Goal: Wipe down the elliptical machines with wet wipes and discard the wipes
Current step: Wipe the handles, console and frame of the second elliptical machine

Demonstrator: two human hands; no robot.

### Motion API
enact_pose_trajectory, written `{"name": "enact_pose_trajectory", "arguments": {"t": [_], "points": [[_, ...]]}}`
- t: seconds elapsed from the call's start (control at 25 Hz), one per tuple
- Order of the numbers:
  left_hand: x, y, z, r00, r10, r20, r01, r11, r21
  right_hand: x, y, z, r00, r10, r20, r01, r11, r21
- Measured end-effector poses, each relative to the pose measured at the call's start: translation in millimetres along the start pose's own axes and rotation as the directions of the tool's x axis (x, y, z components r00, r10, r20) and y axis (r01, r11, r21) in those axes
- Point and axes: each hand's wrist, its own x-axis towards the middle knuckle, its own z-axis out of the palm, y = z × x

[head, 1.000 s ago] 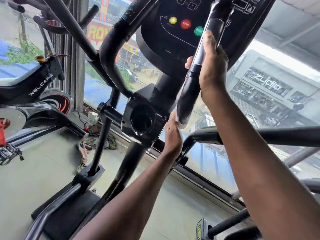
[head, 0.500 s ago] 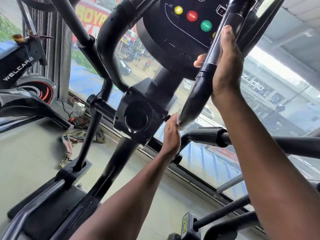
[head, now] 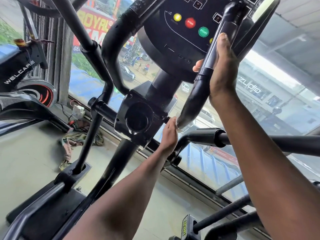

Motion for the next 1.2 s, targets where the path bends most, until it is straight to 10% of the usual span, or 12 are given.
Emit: {"name": "enact_pose_trajectory", "arguments": {"t": [0.4, 0.68, 0.96, 1.2], "points": [[-68, 118, 6, 0.986, 0.103, -0.128, -0.142, 0.927, -0.347, 1, -2, 1, 0.997, 0.045, -0.069, -0.055, 0.988, -0.145], [-98, 140, 2, 0.969, 0.232, -0.086, -0.247, 0.929, -0.276, -29, -4, -14, 0.911, -0.313, -0.268, 0.276, 0.947, -0.166], [-97, 171, -16, 0.944, 0.33, 0.02, -0.3, 0.88, -0.37, -105, 60, -33, 0.648, -0.728, 0.225, 0.746, 0.547, -0.379], [-80, 178, -14, 0.932, 0.355, -0.066, -0.36, 0.894, -0.268, -111, 64, -34, 0.836, -0.543, -0.077, 0.514, 0.825, -0.237]]}}
